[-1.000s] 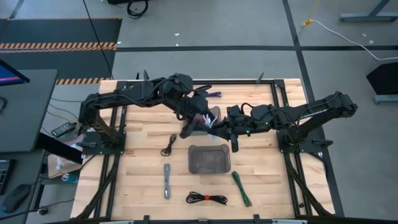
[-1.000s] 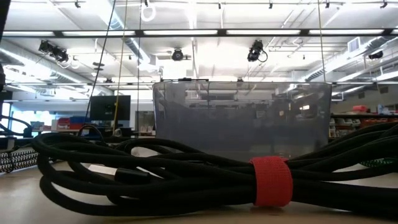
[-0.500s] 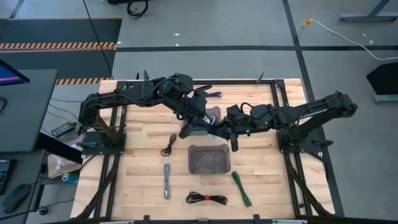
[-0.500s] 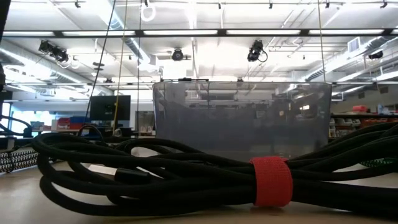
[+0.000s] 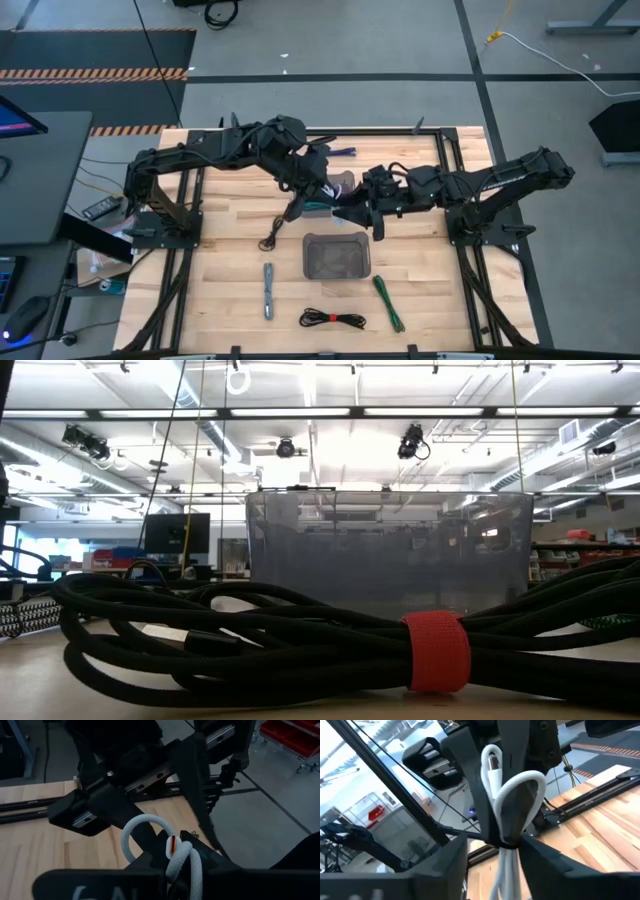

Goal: Pick and place USB-C Cables
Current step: Put the white charger cable into the bottom black transparent bin

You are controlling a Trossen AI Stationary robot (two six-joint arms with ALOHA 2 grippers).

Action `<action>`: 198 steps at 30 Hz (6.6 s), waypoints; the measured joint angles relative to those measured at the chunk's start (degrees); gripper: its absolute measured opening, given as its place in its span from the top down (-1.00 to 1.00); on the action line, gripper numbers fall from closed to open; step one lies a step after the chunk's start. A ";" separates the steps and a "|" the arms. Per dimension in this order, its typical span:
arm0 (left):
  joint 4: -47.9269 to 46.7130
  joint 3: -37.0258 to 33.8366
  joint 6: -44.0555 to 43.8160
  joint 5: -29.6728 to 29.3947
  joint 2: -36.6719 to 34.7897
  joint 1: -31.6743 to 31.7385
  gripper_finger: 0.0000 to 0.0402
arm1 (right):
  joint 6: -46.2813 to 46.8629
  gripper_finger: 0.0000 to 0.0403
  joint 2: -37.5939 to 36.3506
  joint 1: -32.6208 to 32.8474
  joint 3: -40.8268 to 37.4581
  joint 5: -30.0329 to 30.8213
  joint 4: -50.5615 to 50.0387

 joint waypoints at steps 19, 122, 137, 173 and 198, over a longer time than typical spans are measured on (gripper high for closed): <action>-18.14 -0.26 1.89 -8.58 -1.42 -2.04 0.84 | -6.23 -0.24 -16.55 -1.05 0.24 -1.85 -5.26; -24.58 -0.19 34.02 8.80 28.33 -9.73 0.25 | -11.27 -0.23 -27.93 -1.51 0.17 6.31 -10.78; -17.88 -0.19 29.08 8.82 28.33 -9.75 0.14 | -11.77 -0.23 -27.93 -1.52 0.17 6.30 -10.80; -12.86 -0.19 23.70 -3.62 26.68 -13.91 -0.35 | -12.44 -0.23 -28.31 -1.53 0.15 5.60 -12.28; -12.23 -0.14 16.01 -12.69 24.44 -14.21 -0.35 | -12.36 -0.23 -28.37 -1.52 0.15 5.58 -13.40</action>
